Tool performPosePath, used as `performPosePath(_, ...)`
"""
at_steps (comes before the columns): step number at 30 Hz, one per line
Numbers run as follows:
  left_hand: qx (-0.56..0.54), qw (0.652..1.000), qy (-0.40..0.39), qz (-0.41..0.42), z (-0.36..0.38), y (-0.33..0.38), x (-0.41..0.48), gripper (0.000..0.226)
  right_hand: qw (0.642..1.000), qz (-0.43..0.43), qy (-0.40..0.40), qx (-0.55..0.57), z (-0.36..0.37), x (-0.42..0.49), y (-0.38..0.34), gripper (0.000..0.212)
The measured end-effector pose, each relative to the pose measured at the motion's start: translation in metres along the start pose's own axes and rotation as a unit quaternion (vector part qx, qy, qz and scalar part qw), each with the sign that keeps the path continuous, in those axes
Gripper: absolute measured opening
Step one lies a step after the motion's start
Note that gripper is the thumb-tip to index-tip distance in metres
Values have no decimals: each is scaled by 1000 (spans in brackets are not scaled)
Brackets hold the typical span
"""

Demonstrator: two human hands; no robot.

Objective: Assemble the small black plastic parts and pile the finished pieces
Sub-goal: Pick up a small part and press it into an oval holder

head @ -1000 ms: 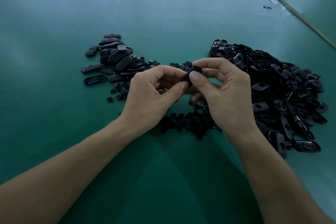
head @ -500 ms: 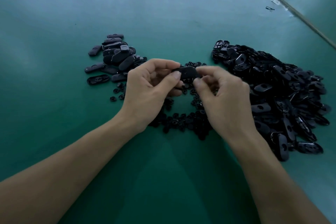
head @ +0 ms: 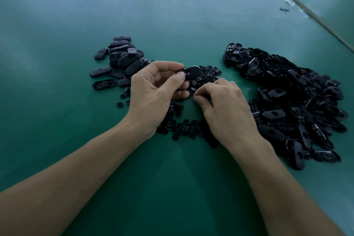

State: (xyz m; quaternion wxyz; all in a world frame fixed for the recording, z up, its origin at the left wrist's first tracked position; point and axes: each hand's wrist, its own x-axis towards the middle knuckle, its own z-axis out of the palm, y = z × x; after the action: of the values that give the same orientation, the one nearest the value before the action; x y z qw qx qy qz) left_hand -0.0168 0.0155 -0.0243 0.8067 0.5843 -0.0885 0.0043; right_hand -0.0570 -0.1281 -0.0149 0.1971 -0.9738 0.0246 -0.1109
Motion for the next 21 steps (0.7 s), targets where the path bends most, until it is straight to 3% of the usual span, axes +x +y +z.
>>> performPosePath(9, 54, 998, 6, 23, -1, -1, -1, 13, 973, 10, 95, 210, -10, -4, 1, 10)
performPosePath(18, 74, 997, -15, 18, -3, 0, -2, 14, 972, -14, 105, 211, -11, -3, 3, 28)
performPosePath(21, 85, 996, -16, 23, -4, -1, -2, 15, 957, -16, 128, 258, -12, -3, 3, 25)
